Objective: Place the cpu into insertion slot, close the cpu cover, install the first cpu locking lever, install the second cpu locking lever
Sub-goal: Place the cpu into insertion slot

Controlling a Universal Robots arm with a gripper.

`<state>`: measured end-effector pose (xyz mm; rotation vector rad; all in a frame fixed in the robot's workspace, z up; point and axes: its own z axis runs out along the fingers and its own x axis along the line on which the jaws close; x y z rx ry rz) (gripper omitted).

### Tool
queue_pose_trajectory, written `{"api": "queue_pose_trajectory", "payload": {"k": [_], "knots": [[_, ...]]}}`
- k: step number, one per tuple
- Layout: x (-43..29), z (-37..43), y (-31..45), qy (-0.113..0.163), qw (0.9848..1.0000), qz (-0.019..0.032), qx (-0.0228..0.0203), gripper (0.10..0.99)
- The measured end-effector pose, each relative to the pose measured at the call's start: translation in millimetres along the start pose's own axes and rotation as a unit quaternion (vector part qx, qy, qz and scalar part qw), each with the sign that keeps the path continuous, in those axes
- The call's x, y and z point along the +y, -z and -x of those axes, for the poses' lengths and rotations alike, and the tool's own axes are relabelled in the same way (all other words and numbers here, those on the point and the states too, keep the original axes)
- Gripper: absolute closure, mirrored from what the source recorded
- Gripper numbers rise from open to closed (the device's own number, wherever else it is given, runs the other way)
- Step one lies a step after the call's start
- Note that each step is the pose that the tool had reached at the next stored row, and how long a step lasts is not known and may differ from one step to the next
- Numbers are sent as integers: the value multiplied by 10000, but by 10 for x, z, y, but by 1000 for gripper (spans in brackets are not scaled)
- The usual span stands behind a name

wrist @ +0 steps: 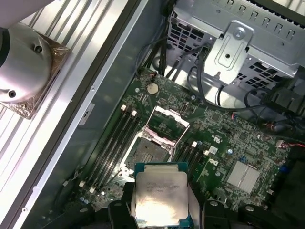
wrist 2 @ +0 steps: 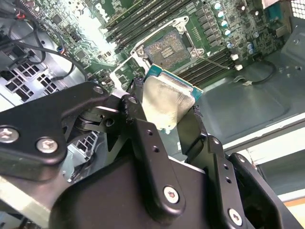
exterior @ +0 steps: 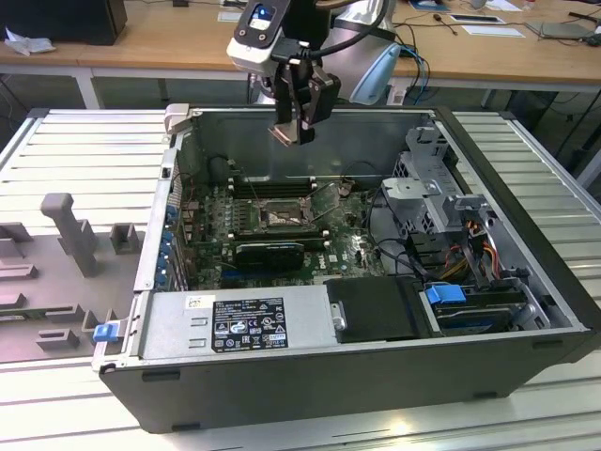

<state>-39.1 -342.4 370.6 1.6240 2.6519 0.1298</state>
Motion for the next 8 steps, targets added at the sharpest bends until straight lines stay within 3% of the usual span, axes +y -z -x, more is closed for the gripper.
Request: {"api": "queue_pose_trajectory", "payload": {"k": [8], "knots": [[0,0,-3,-418,9991,8,-37,557]]}}
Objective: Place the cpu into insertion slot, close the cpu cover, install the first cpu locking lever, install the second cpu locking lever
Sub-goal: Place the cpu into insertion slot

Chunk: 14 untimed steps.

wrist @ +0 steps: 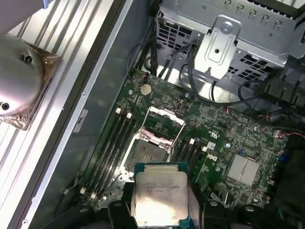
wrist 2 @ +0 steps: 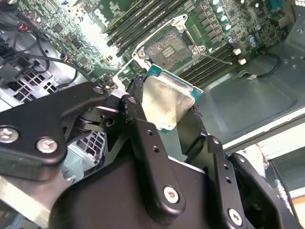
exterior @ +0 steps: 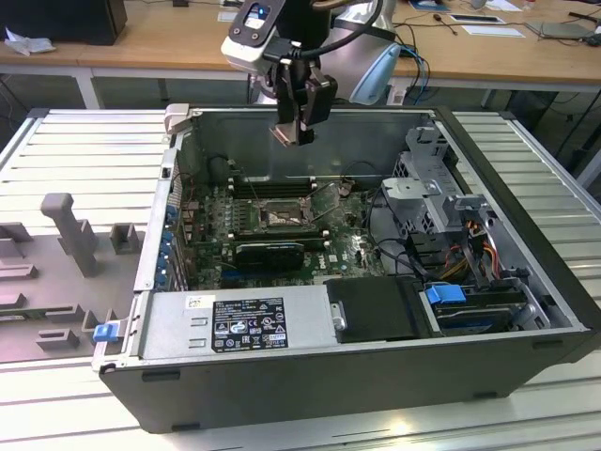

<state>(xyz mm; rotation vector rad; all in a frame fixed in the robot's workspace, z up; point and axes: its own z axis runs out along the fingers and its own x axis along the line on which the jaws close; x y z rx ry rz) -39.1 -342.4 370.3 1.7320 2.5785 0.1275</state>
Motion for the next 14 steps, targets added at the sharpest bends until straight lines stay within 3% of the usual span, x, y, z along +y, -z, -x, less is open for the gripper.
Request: {"api": "queue_pose_trajectory", "payload": {"k": [6,14], "knots": [[0,0,-3,-316,9995,6,-27,557],[-1,0,-6,-832,9965,15,-72,557]]}}
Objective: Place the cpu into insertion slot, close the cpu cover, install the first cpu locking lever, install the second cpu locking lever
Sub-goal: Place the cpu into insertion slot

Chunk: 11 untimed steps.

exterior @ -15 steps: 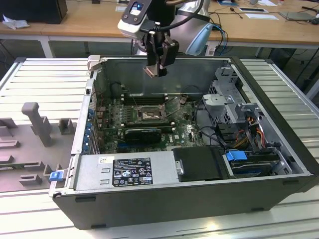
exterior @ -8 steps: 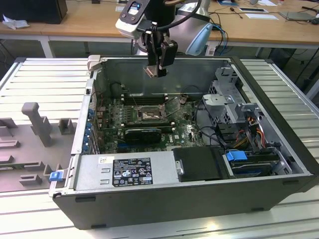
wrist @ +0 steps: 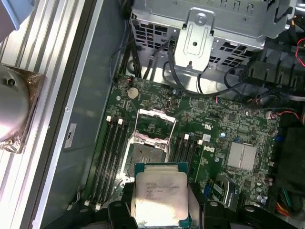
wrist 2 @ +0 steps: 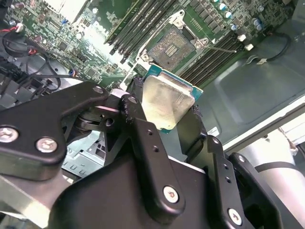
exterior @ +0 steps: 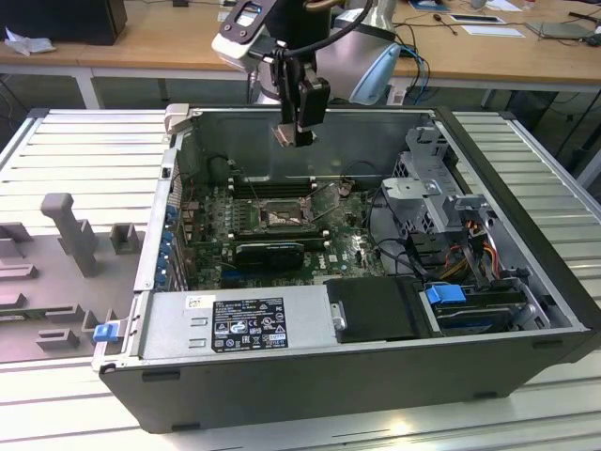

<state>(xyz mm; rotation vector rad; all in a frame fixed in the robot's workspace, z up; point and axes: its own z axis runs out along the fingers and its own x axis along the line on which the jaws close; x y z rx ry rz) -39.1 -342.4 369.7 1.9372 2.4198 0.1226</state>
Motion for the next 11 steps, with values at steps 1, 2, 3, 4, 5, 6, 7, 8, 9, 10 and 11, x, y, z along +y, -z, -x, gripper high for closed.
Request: {"api": "queue_pose_trajectory", "payload": {"k": [1,2,3,4,5,6,7,8,9,10,11], "knots": [[0,0,-1,-89,10000,2,-8,557],[0,0,-1,-152,9999,3,-13,557],[0,0,-2,-204,9998,4,-18,557],[0,0,-2,-238,9997,4,-21,557],[0,0,-2,-287,9996,5,-25,557],[0,0,-3,-334,9994,6,-29,557],[0,0,-3,-368,9993,7,-32,557],[0,0,-3,-423,9991,8,-37,557],[0,0,-4,-478,9988,9,-41,557],[0,0,-4,-531,9986,10,-46,557],[0,0,-4,-565,9984,10,-49,557]]}}
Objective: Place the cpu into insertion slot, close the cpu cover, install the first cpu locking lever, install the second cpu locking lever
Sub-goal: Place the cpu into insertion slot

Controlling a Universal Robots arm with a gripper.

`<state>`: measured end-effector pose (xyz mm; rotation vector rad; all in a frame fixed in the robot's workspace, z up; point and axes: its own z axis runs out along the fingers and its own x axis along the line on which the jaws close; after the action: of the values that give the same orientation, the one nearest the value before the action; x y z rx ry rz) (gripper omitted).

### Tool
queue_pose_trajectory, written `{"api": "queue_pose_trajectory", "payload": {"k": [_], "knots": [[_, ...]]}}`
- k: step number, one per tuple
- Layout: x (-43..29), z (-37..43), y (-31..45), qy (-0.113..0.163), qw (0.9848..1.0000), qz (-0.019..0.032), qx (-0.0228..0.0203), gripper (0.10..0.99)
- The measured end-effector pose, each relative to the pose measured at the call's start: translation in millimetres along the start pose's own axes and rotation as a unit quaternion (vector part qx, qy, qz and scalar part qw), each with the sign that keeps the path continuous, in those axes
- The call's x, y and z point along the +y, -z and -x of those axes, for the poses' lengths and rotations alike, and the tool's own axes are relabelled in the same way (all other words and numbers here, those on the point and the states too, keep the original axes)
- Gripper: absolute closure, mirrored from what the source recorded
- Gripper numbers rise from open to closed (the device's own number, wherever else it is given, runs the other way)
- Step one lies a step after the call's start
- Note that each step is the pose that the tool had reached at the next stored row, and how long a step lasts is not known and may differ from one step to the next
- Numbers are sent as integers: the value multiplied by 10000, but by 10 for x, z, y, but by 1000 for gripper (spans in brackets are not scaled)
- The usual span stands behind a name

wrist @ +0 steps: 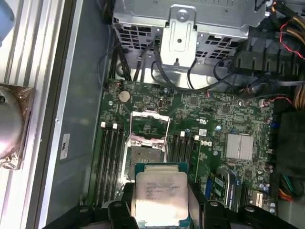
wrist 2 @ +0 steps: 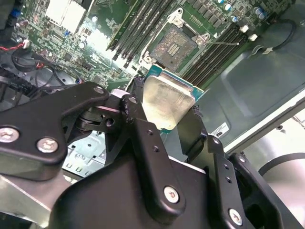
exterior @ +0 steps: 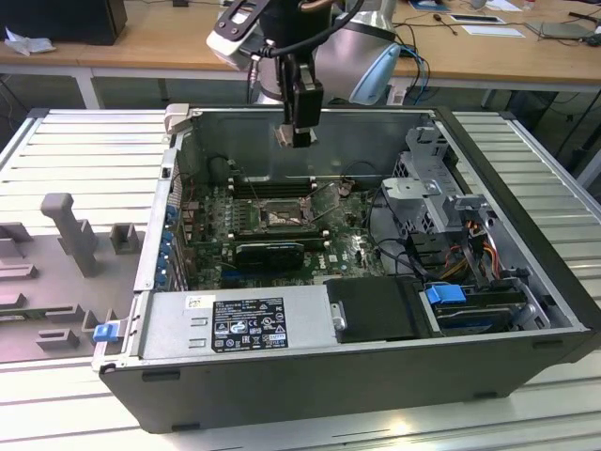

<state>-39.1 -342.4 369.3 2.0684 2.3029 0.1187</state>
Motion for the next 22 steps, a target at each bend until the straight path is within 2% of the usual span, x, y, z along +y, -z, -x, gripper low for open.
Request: {"api": "queue_pose_trajectory", "payload": {"k": [12,19,22], "knots": [[0,0,-3,-468,9989,9,-41,557],[0,0,-6,-826,9966,15,-71,557],[-1,0,-9,-998,9950,19,-86,557]]}}
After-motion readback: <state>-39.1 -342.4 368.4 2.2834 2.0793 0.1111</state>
